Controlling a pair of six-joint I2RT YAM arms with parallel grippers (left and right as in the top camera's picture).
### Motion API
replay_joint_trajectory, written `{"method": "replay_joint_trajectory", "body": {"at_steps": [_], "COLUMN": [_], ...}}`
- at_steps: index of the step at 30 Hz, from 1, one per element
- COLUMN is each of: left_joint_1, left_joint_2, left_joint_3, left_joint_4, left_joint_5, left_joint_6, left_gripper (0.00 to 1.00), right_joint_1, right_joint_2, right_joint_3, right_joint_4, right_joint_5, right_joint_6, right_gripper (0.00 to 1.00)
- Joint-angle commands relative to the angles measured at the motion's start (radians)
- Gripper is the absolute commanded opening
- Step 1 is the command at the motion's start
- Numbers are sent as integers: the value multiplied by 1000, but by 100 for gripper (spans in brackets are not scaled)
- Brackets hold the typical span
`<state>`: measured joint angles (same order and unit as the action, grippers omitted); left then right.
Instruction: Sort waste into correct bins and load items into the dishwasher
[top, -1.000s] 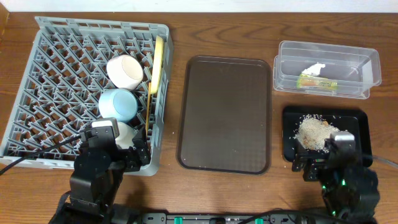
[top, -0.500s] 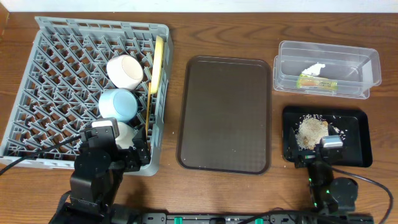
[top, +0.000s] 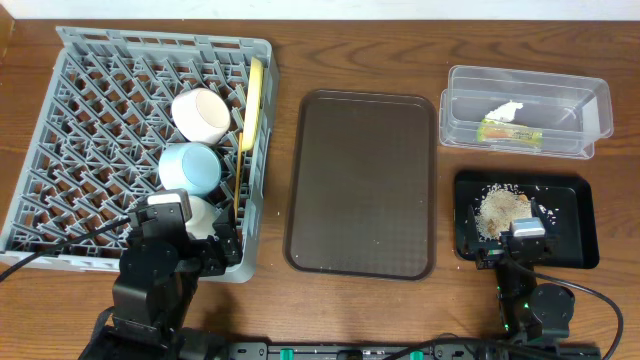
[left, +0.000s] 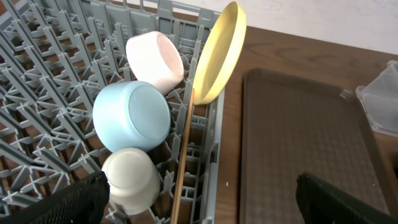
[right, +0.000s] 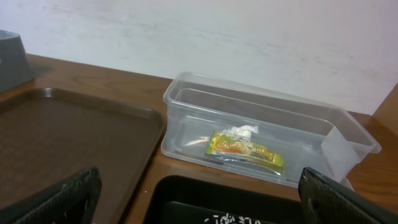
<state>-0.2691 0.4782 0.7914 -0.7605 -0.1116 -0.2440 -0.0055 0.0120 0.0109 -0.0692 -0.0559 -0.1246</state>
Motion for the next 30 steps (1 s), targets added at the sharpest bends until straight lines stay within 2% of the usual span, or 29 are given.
{"method": "replay_joint_trajectory", "body": {"at_steps": [1, 22, 24, 30], "left_joint_1": [4, 4, 6, 192], "left_joint_2": [3, 3, 1, -47], "left_joint_3": [-3, -3, -3, -71], "left_joint_4": [-2, -2, -38, -62], "left_joint_5": [-9, -9, -13, 66], "left_joint_6": [-13, -13, -8, 8], "left_gripper": [97, 97, 97, 97], "right_joint_1": [-8, -8, -8, -8], "right_joint_2": [-6, -5, -5, -6], "right_joint_3": [-5, -5, -5, -5], "right_joint_4": [0, 0, 0, 0], "right_joint_5": [-4, -4, -4, -5], "right_joint_6": [-19, -19, -19, -19], "right_gripper": [99, 99, 99, 99]}}
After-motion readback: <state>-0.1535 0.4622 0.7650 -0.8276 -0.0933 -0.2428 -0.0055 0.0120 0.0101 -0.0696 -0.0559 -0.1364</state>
